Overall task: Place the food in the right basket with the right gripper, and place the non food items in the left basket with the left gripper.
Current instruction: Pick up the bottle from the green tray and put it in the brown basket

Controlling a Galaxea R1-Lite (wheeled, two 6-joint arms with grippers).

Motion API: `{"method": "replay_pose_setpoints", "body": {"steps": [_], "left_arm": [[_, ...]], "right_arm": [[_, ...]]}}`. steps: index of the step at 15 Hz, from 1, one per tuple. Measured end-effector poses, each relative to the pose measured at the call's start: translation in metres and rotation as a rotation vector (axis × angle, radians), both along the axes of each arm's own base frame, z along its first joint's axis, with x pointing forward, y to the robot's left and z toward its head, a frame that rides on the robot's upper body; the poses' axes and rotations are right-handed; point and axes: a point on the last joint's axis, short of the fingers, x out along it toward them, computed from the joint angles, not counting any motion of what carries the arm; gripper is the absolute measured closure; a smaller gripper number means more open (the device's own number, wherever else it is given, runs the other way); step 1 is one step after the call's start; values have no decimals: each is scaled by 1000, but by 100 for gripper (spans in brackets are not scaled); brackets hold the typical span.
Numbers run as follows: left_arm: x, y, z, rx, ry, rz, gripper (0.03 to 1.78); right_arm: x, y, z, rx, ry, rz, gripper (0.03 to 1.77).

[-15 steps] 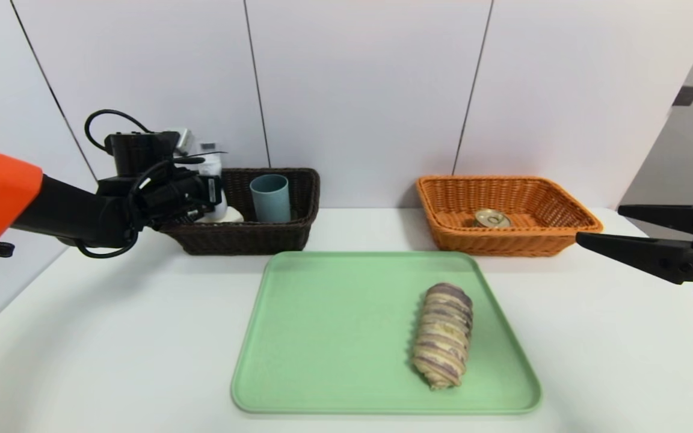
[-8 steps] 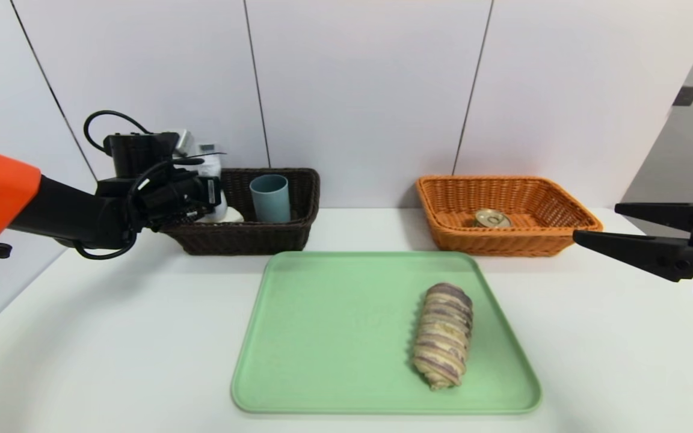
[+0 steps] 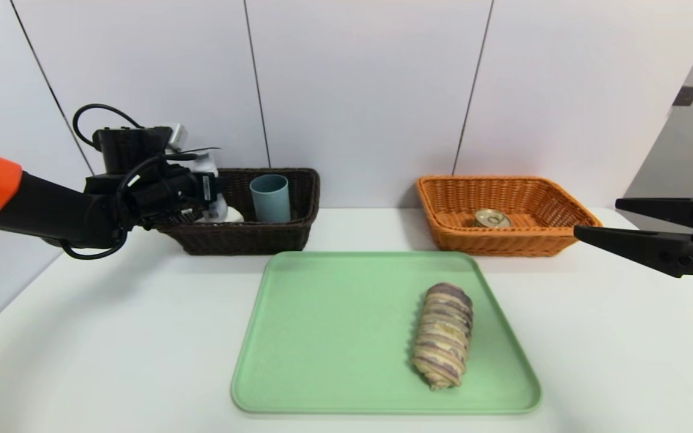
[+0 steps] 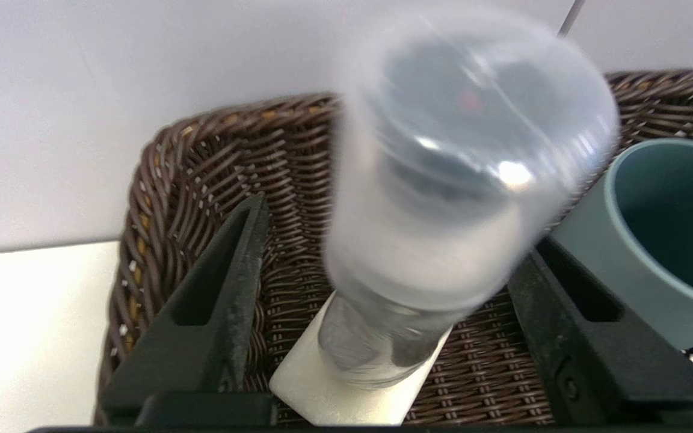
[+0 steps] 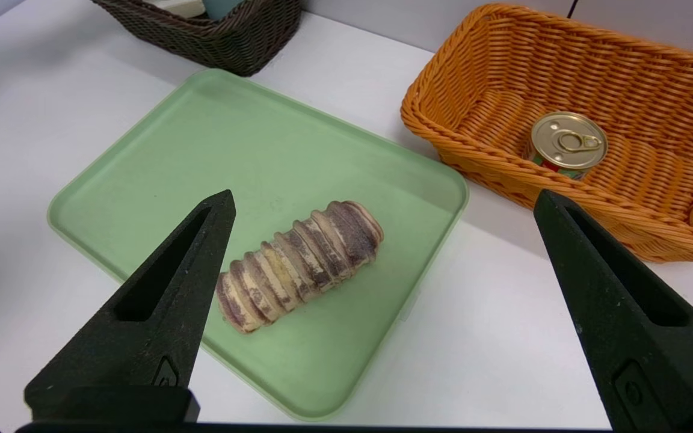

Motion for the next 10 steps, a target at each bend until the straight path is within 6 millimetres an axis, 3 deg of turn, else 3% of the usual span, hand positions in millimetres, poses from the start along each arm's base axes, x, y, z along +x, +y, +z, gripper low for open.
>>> {"method": "replay_pose_setpoints", "body": {"steps": [10], "left_arm": [[-40,2,70,-1,-142,-1,22]], "right_arm": [[-7,-1,4,7,-25,0,9]]}}
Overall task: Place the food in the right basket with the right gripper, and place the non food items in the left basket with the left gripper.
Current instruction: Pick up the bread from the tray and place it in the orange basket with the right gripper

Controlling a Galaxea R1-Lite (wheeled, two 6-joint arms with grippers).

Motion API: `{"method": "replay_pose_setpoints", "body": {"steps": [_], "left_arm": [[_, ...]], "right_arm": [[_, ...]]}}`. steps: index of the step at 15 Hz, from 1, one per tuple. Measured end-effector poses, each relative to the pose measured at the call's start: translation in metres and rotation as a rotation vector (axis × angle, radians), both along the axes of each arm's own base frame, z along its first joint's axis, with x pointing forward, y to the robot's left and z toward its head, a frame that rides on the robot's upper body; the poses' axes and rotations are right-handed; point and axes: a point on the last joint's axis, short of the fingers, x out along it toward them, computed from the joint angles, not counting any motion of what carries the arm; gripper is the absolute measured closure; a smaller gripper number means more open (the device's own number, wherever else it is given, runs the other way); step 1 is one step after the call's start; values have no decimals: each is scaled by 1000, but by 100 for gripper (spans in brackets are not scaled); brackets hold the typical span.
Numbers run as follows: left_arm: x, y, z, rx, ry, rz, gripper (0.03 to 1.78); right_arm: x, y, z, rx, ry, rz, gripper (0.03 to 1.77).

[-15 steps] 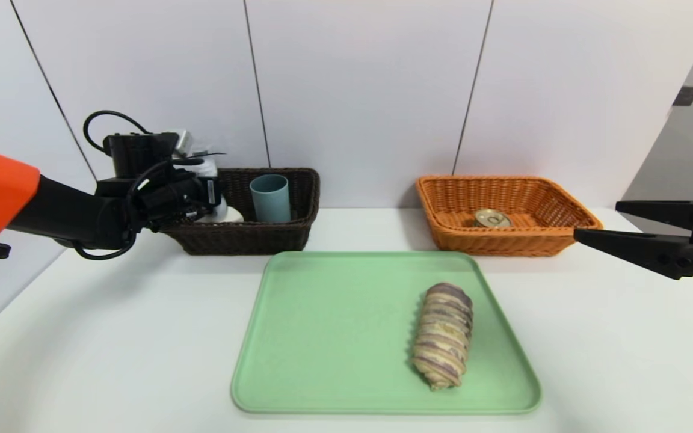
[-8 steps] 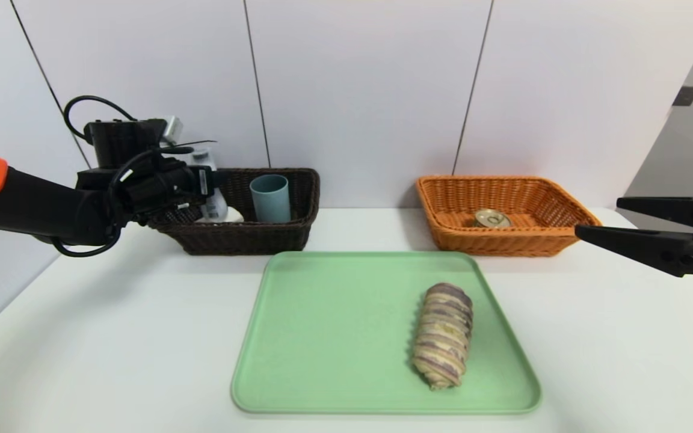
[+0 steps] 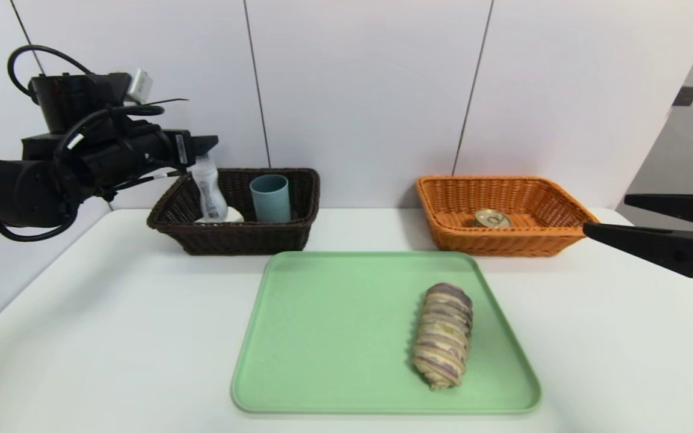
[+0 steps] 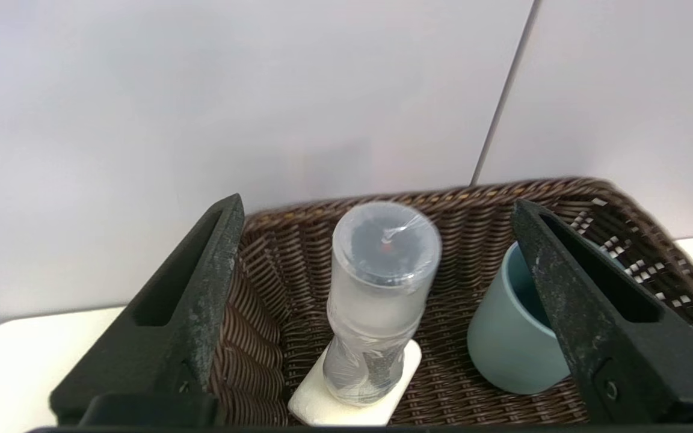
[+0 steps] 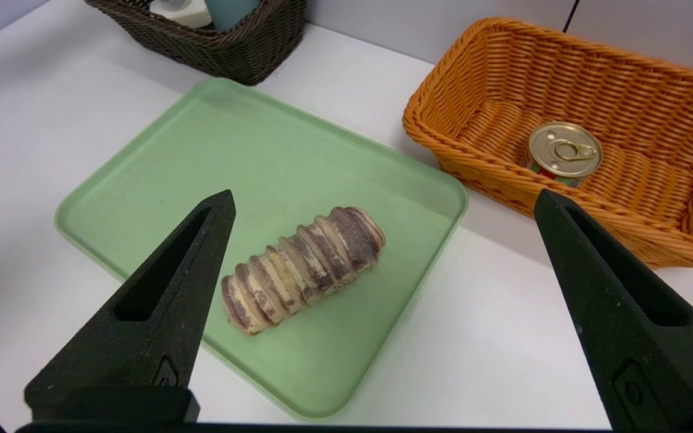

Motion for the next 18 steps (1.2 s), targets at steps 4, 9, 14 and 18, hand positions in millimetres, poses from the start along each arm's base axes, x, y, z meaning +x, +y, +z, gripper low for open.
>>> {"method": "replay_pose_setpoints", "body": {"steps": [4,9,14,18], "left_arm": [[-22,1,30,-8,-45,-2,18],[-59,-3,60,-118,1,-19,14],[-107,-31,55,-190,189,-114,14],[-144,-61,36,-172,289,-253,12]], "right_arm": [[-4,-1,2,0,-9,-3,9],[-7,-1,6,0,-3,2,9],[-5,6,16,-13,74,37,9],[4,21,13,-60,141,52,9]]}}
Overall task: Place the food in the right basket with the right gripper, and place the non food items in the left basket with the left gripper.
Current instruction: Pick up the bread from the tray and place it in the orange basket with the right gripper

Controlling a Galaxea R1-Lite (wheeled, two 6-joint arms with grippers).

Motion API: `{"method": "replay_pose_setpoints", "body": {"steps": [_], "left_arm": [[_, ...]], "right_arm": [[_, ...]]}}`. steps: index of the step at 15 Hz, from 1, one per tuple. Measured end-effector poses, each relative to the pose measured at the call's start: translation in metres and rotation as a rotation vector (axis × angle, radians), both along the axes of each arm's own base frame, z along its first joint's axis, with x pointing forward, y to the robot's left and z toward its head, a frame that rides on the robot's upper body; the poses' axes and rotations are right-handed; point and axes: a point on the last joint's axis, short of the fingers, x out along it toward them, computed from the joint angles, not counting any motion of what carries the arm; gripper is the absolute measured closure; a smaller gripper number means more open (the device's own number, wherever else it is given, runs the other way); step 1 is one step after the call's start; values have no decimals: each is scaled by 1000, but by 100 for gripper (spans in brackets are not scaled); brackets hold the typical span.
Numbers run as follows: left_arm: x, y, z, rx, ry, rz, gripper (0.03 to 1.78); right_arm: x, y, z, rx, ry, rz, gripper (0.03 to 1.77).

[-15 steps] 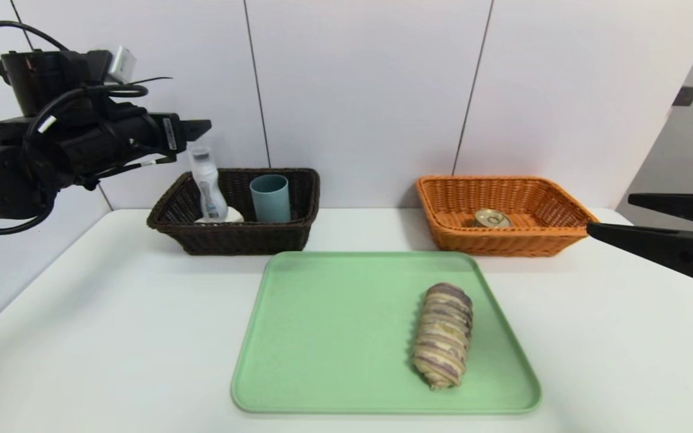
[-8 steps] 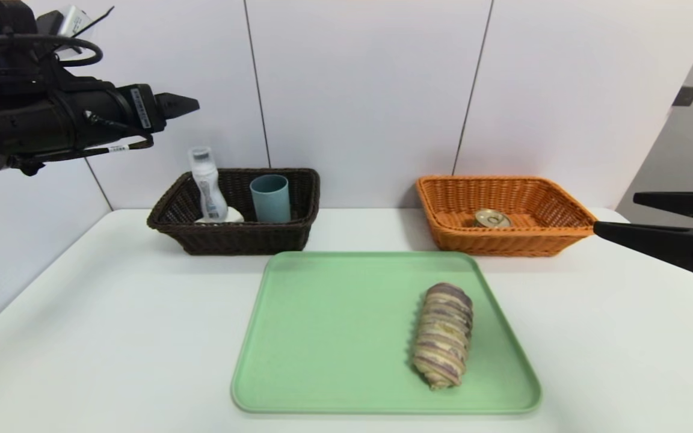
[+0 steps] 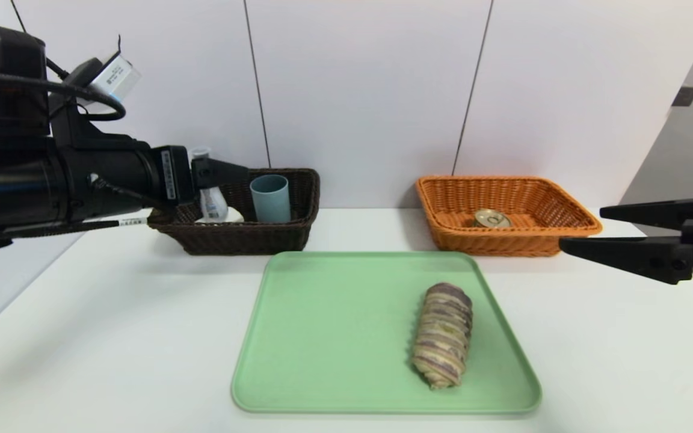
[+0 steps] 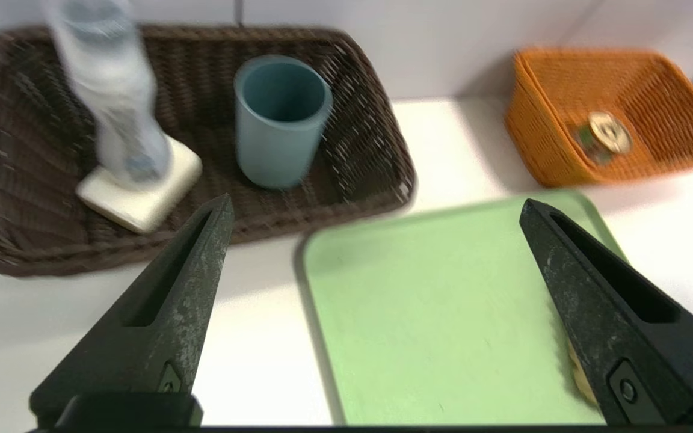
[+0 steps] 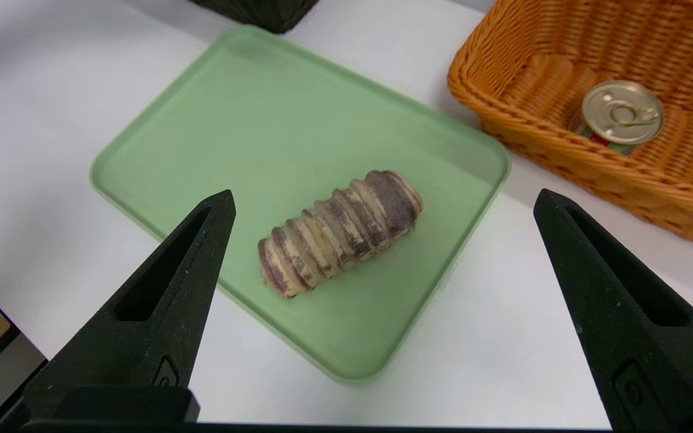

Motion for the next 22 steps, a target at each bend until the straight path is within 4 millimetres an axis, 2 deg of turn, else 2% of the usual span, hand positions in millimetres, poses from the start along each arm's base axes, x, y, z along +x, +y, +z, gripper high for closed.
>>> {"method": "replay_pose_setpoints", "body": {"steps": [4,8,13,18,22], "left_arm": [[-29,-11,-14,50,65,-100,12],[-42,-13,-22,108,124,-147,12],[-45,-12,-22,153,115,-167,12],[-44,-13,-24,155,119,-168,12],[-45,-13,-24,155,119,-168,12]], "right_arm": [[9,30,-10,-108,150,7,9],[26,60,-16,-107,283,-92,9],[46,91,-29,-48,505,-271,9],[65,118,-55,-92,652,-420,9],[90,140,-78,-66,754,-532,9]]}}
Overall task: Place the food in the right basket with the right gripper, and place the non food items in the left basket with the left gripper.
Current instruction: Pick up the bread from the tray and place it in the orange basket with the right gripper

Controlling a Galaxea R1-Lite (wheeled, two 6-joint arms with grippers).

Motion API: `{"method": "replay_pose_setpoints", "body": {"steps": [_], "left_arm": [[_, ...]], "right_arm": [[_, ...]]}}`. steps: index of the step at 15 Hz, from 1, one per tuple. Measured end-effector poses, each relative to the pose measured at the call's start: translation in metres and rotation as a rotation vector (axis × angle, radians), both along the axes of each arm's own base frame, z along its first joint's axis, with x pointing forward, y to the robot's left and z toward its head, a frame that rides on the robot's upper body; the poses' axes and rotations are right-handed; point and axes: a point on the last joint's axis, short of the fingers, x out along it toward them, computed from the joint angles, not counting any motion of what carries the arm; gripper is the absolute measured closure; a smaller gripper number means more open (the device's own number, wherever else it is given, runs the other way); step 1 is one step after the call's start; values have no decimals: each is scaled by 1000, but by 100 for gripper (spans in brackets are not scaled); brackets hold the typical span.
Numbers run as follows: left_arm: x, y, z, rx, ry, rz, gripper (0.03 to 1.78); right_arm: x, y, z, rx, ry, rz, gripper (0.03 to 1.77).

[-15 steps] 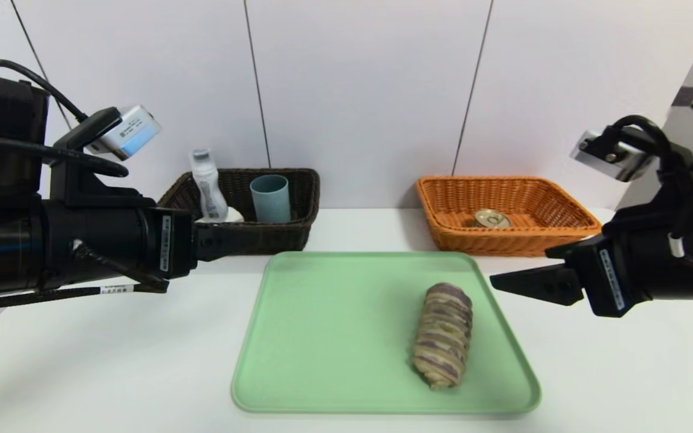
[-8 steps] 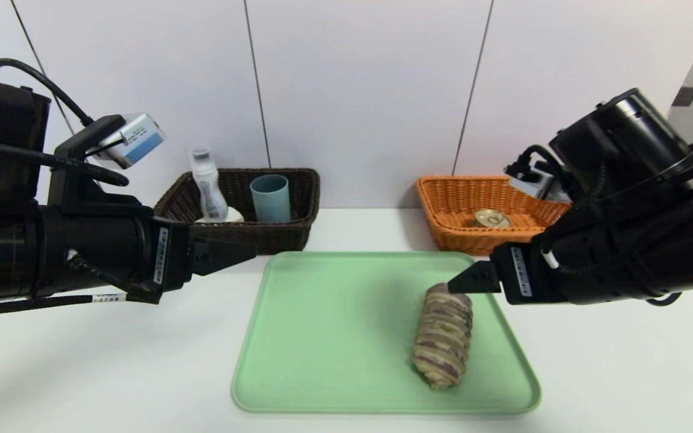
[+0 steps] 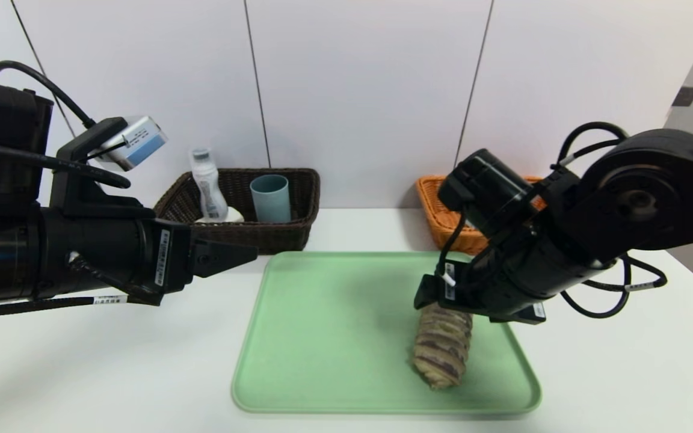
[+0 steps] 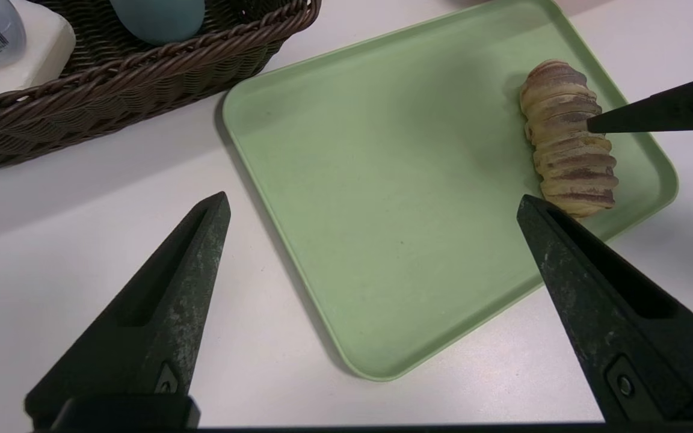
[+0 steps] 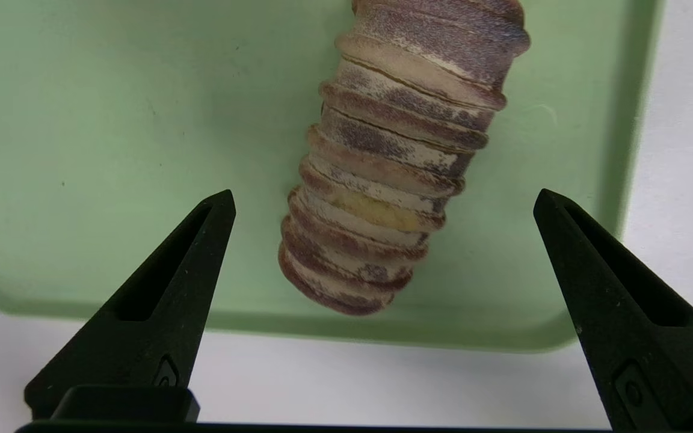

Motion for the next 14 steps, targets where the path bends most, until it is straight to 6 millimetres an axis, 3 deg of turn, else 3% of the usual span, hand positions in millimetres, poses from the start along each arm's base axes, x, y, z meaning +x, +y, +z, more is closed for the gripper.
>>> {"method": "replay_pose_setpoints", "body": {"steps": [4,12,14], "left_arm": [[0,0,0,-2,-1,2,12],[0,0,0,-2,0,1,12],[0,0,0,-2,-1,2,12]], "right_arm": [[18,14,-22,-21,59,-46,9],[27,19,-43,-50,115,-44,9],[28,20,-46,-56,123,-41,43]]}}
